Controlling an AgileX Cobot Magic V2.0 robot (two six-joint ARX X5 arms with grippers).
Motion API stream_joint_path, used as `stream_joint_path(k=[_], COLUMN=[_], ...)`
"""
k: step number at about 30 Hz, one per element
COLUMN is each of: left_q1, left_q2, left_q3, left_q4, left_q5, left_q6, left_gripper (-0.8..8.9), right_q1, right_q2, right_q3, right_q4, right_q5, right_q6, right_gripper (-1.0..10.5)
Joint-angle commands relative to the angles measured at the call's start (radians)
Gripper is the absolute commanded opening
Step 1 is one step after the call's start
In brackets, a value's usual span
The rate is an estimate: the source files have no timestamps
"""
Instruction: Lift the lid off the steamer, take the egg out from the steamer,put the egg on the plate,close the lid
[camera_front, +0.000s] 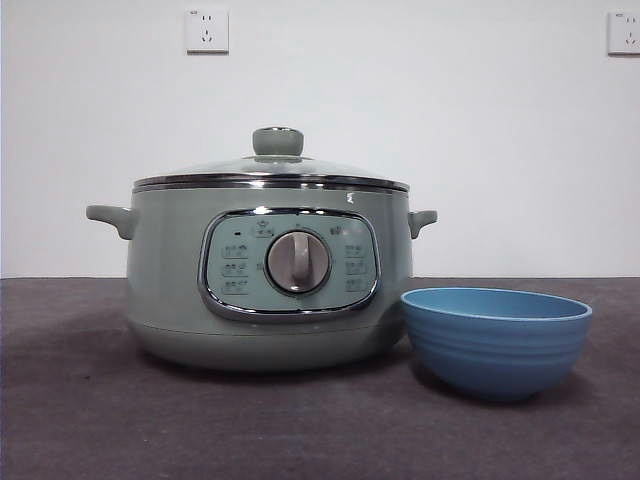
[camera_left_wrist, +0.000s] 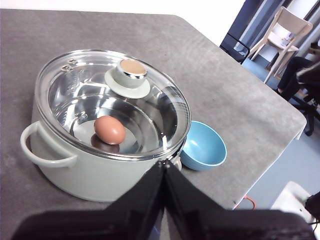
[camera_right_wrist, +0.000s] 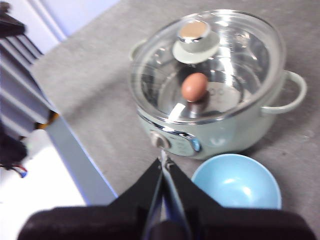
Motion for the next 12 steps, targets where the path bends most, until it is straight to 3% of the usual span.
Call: stream_joint_path(k=[1, 4, 8, 10, 12], left_q1=[-0.015, -0.024, -0.043, -0.054, -0.066], left_q2=[-0.002, -0.002, -0.002, -0.002, -0.002], left_q3=[0.004, 0.004, 0.004, 0.005, 0.005], left_q4=[0.008, 0.017, 0.045, 0.055, 0.066], left_q5=[-0.003, -0.006, -0.012, -0.011, -0.011], left_q6=[0.023, 0.022, 0.018, 0.018, 0.018], left_gripper=[-0.04, 0.3, 4.3, 4.73, 4.72], right_q1=[0.013, 0.019, 0.02, 0.024, 0.037], right_q2=[0.0, 0.0, 0.0, 0.0, 0.0], right_q3=[0.003, 0.003, 0.003, 0.003, 0.003], right_q4=[0.01, 0.024, 0.051, 0.058, 0.058], right_q5=[0.01, 0.01, 0.01, 0.01, 0.01], right_q6=[-0.011, 0.013, 0.066, 0.086, 0.086], right_gripper=[0.1, 0.8, 4.6, 5.4, 5.4])
